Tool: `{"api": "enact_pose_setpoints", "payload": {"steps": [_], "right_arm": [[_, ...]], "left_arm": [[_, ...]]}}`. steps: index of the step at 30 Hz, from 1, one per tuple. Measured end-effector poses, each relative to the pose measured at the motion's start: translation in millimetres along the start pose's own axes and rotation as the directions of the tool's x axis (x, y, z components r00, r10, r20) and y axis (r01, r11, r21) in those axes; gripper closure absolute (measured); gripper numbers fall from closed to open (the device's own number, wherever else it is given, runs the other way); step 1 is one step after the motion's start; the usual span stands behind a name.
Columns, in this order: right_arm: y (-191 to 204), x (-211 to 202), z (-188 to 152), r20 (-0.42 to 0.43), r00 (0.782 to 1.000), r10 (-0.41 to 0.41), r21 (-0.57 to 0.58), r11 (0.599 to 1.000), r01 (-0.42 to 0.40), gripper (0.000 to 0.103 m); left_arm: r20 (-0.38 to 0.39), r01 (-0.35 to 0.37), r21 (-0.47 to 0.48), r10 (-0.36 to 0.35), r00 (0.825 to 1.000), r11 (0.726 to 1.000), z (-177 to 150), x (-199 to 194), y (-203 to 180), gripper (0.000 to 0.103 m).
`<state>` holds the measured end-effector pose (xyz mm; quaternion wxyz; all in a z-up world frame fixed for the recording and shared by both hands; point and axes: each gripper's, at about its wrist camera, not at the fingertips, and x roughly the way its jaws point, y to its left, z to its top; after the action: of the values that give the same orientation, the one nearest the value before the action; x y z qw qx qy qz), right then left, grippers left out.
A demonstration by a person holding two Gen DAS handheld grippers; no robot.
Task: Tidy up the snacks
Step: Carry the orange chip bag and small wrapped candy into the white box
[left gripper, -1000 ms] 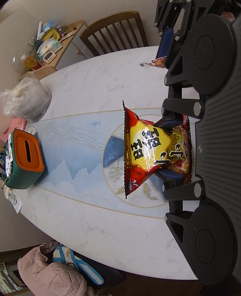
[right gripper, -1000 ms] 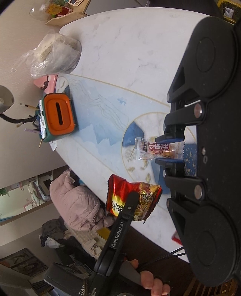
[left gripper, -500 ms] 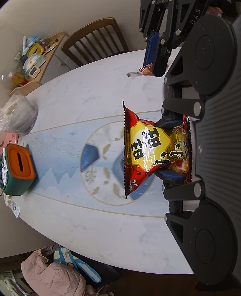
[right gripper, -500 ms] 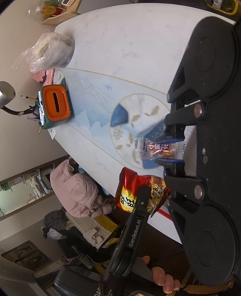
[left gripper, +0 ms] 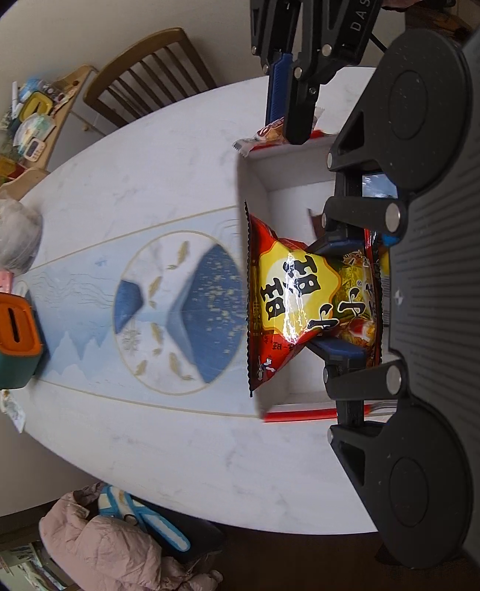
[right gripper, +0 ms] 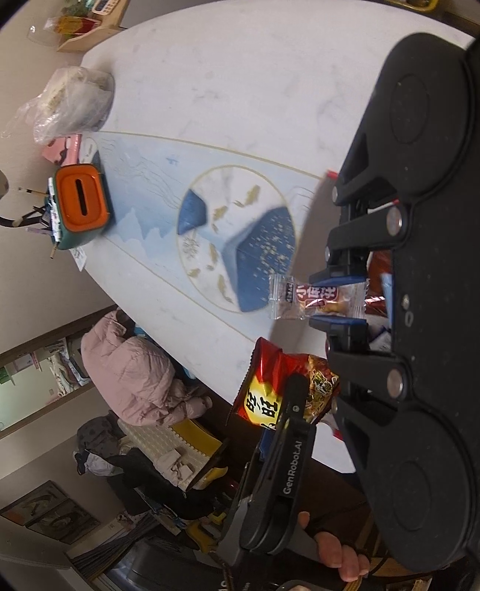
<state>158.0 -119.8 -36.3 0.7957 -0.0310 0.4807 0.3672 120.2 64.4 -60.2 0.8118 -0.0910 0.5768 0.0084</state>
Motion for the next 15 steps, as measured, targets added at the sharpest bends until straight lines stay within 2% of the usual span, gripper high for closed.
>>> {"api": "enact_pose_setpoints", "payload": {"steps": [15], "right_arm": [[16, 30, -46, -0.104, 0.994, 0.016, 0.06, 0.998, -0.01, 0.088]], "left_arm": [[-0.066, -0.016, 0.022, 0.018, 0.998, 1.0, -46, 29, 5, 0.059]]}}
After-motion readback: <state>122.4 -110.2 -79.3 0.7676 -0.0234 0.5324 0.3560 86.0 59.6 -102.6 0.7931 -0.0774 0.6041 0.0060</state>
